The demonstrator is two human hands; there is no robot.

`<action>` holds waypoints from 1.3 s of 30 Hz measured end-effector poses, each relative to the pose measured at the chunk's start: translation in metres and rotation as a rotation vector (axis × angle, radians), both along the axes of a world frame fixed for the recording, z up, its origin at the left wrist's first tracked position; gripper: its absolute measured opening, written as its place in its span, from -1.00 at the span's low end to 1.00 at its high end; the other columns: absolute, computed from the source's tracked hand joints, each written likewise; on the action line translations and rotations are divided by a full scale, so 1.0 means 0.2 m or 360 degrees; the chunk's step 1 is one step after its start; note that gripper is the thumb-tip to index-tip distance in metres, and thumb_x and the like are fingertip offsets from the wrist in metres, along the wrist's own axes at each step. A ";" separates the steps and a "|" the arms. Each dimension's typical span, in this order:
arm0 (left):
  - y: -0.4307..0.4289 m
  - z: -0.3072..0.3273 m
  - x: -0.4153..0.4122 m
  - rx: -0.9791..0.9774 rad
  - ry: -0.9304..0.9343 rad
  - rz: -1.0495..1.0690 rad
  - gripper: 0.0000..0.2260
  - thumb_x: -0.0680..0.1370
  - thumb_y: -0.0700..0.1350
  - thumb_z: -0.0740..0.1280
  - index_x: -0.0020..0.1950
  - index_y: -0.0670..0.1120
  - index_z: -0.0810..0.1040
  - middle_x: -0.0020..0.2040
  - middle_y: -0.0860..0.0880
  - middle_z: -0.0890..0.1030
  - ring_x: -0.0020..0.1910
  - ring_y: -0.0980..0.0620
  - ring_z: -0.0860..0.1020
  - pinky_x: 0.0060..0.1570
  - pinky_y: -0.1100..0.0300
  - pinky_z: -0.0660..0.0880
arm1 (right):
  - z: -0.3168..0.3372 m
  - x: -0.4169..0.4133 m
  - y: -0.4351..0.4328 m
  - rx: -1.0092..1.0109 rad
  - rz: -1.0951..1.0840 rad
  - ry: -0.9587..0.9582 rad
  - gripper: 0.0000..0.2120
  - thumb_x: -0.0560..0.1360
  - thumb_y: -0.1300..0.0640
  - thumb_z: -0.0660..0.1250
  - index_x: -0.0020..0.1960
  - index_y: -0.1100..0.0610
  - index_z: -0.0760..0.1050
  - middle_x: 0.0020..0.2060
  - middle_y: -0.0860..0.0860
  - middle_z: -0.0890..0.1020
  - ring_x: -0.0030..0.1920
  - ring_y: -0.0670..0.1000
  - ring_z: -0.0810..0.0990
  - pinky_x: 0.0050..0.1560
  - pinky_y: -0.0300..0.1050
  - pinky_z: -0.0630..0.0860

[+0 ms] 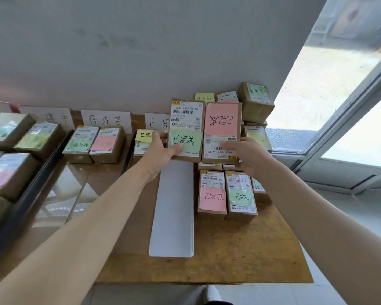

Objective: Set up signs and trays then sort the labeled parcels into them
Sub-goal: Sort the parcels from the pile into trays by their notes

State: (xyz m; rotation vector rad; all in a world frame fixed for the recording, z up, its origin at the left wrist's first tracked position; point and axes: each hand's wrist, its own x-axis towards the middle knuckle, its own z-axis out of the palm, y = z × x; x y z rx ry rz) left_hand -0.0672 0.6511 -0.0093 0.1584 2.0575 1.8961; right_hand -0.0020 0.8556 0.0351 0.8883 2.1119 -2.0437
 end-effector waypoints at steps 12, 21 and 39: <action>-0.39 0.01 0.14 -0.0043 -0.0035 0.0025 -0.59 0.52 -0.19 0.37 0.24 -0.09 0.21 0.06 0.00 0.57 0.14 -0.01 0.54 0.29 -0.05 0.40 | -0.02 0.11 -0.36 -0.0030 0.0012 0.0045 -0.69 0.47 0.22 0.40 0.20 0.19 0.47 -0.05 0.06 0.69 -0.10 -0.01 0.69 -0.15 -0.12 0.61; -0.42 -0.05 0.15 -0.0113 -0.0128 0.0061 -0.48 0.49 -0.20 0.41 0.32 -0.05 0.19 0.06 0.01 0.60 0.15 -0.02 0.55 0.29 -0.07 0.40 | -0.07 0.08 -0.36 0.0026 0.0105 -0.0004 -0.68 0.46 0.19 0.42 0.16 0.16 0.43 -0.07 0.05 0.68 -0.11 -0.01 0.68 -0.13 -0.10 0.61; -0.42 -0.21 0.11 -0.0303 -0.0343 0.0152 -0.36 0.51 -0.27 0.35 0.46 -0.13 0.04 0.23 -0.09 0.53 0.19 -0.02 0.50 0.25 0.06 0.42 | -0.28 -0.16 -0.22 -0.0030 0.0424 -0.0297 -0.74 0.47 0.22 0.40 0.15 0.14 0.48 -0.05 0.06 0.68 -0.10 0.03 0.68 -0.19 -0.05 0.61</action>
